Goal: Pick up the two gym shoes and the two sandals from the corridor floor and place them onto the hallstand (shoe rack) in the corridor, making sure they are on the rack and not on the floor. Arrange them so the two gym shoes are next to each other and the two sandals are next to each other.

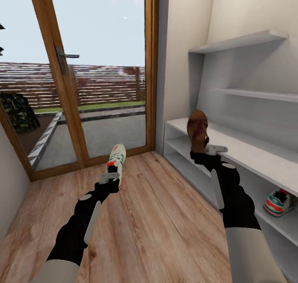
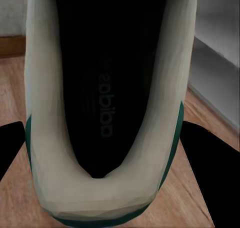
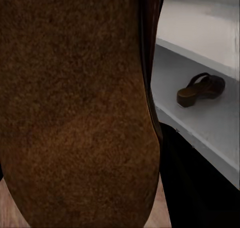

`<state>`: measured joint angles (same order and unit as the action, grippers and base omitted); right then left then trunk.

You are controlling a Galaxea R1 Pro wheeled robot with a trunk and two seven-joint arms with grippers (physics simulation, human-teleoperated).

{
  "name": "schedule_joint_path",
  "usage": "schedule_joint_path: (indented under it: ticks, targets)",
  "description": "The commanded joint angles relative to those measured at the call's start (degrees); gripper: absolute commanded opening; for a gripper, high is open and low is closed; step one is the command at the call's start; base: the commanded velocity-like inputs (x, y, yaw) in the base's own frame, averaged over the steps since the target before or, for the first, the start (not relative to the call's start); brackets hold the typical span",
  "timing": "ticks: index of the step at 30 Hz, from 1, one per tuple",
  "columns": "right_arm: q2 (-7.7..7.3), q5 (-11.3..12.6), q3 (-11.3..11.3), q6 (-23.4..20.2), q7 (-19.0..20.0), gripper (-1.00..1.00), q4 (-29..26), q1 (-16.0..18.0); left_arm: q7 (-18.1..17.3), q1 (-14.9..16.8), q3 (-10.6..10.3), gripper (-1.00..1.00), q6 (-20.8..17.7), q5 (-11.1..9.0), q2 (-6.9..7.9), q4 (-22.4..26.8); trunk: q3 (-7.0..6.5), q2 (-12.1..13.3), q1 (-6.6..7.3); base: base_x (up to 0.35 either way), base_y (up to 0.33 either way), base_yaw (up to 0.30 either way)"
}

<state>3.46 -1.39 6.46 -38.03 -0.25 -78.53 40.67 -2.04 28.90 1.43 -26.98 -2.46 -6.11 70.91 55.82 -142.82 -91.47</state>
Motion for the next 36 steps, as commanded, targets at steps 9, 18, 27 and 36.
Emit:
schedule_joint_path:
  ticks: [9,18,27,36]
  targets:
    - [0.05,0.0,0.0,-0.3,-0.1,-1.00,0.0,0.0,-0.2,0.0,0.2,-1.00,-0.4,-0.2,-0.04,0.1,0.47,0.0,0.01,0.002,0.002,-0.266]
    - [0.05,0.0,0.0,-0.3,-0.1,-1.00,-0.1,0.0,-0.3,0.0,0.2,-1.00,-0.4,-0.2,-0.04,0.1,0.98,0.0,0.01,0.090,0.195,-0.244]
    - [0.05,0.1,0.0,-0.3,-0.1,-1.00,0.0,0.0,-0.3,0.0,0.2,-1.00,-0.4,-0.2,-0.04,0.1,1.49,0.0,0.01,0.012,0.284,-0.243]
    - [0.05,0.1,0.1,-0.3,-0.1,-1.00,0.0,0.0,-0.3,0.0,0.2,-1.00,-0.4,-0.2,-0.04,0.1,1.80,0.0,0.01,0.000,0.076,-0.164]
